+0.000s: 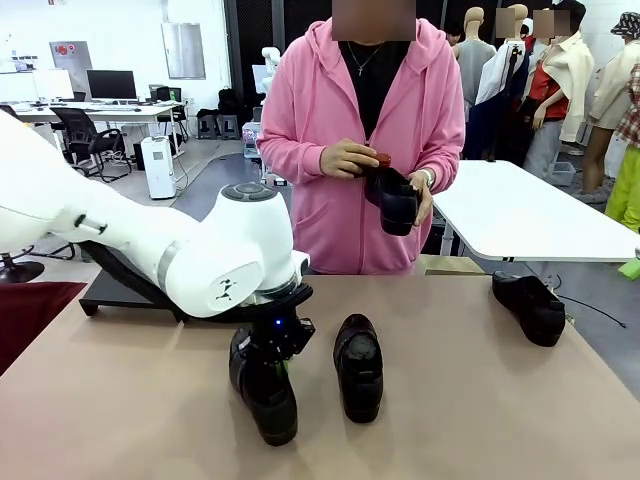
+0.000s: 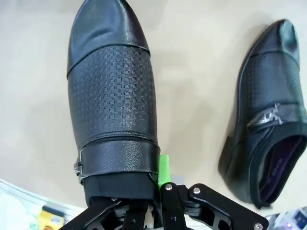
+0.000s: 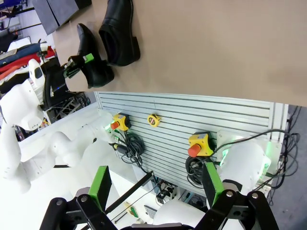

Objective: Organize the shoes by placing them on the stand.
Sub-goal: Place the Shoe from the middle of the table onto the Shoes Stand.

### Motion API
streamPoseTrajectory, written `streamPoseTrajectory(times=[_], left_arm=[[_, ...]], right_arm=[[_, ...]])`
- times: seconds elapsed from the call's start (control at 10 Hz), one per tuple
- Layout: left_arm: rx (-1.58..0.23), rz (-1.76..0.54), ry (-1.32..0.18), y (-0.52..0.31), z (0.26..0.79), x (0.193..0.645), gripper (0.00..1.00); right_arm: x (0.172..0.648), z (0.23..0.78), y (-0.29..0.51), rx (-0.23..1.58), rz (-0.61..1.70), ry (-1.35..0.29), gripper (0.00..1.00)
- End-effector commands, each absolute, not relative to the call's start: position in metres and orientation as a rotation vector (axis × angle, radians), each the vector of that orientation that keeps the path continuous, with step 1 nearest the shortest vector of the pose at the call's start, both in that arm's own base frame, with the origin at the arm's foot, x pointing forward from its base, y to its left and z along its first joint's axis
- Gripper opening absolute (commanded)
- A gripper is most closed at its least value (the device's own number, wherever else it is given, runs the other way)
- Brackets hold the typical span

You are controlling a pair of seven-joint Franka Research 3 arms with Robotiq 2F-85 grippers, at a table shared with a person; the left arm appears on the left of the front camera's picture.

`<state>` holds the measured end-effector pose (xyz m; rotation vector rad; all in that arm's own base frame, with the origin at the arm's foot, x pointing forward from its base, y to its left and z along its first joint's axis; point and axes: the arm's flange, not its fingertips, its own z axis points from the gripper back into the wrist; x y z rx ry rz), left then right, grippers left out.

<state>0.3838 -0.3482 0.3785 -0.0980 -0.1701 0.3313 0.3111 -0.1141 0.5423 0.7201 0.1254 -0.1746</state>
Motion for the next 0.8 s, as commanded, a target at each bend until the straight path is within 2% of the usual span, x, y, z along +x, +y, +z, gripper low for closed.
streamPoseTrajectory(times=[0.0, 0.4, 0.5, 0.6, 0.7], left_arm=[[-0.043, 0.128, -0.206, -0.316, 0.418, 0.354, 0.0], [-0.031, -0.306, -0.308, -0.233, 0.485, 0.286, 0.0], [-0.052, -0.338, -0.316, -0.222, 0.488, 0.276, 0.0], [-0.102, -0.256, -0.3, -0.219, 0.489, 0.266, 0.0], [-0.007, -0.3, -0.301, -0.247, 0.485, 0.287, 0.0]], right_arm=[[0.31, 0.545, -0.116, 0.702, -0.178, 0.135, 1.0], [0.31, 0.545, -0.116, 0.702, -0.178, 0.135, 1.0], [0.31, 0.545, -0.116, 0.702, -0.178, 0.135, 1.0], [0.31, 0.545, -0.116, 0.702, -0.178, 0.135, 1.0], [0.31, 0.545, -0.116, 0.702, -0.178, 0.135, 1.0]])
